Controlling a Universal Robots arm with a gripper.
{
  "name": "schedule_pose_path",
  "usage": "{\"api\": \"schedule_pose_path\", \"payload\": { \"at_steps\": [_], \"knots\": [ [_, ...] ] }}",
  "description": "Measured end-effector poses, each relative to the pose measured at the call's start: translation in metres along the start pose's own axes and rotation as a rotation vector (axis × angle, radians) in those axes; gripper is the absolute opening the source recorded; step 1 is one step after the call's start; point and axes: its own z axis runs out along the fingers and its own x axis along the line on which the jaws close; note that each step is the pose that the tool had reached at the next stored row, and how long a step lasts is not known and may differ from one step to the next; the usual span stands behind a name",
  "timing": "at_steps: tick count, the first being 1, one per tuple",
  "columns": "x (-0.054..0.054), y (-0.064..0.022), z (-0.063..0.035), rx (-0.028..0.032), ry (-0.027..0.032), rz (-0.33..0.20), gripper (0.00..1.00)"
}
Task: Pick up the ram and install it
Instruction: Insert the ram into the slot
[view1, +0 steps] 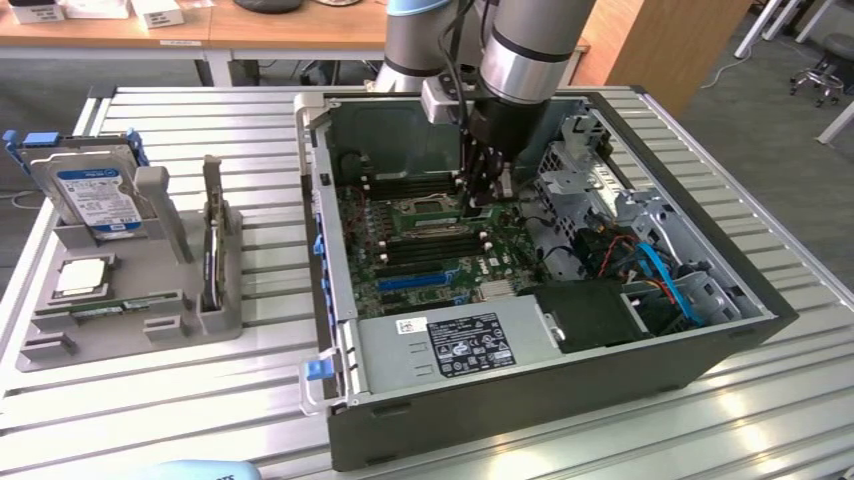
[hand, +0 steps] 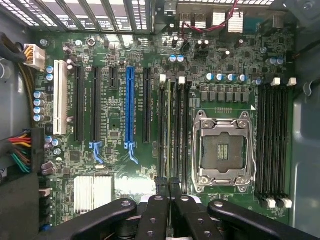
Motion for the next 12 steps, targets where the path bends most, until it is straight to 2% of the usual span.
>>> {"api": "schedule_pose_path", "payload": {
  "at_steps": [6,12],
  "knots": [
    [0.0000,0.0004,0.0001,0.0000,0.0001,0.000,0.12],
    [-0.0004,0.0053,0.0006,0.0001,-0.0001,0.004,0.12]
  ]
}}
